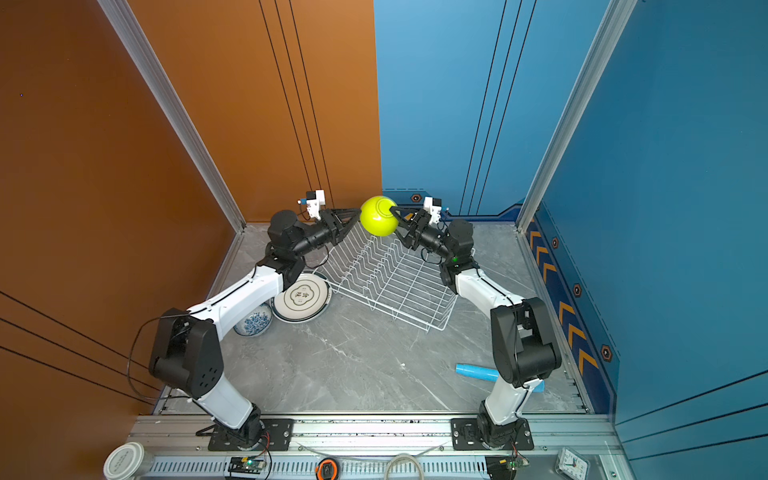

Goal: Unload the mixed dishes from the dish rack
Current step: 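Lift the green bowl above the rack while the left gripper approaches it, then close the left gripper on the green bowl and open the right gripper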

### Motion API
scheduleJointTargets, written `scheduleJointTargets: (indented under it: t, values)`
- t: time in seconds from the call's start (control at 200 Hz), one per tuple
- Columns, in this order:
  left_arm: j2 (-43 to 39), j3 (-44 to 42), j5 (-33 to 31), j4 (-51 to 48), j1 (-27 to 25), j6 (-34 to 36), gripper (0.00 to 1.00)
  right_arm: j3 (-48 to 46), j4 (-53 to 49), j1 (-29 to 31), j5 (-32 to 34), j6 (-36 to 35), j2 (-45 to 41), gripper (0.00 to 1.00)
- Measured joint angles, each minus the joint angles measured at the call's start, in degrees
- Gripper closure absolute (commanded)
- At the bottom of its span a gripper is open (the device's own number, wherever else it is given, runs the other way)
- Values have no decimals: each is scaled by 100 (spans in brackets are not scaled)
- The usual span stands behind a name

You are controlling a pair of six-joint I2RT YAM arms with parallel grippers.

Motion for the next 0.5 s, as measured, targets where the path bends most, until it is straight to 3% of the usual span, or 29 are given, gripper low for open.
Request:
scheduleJointTargets:
  t: [0.5]
  values:
    - [245,94,33,1043,-2,-341,77,245,1108,37,22,765,476,48]
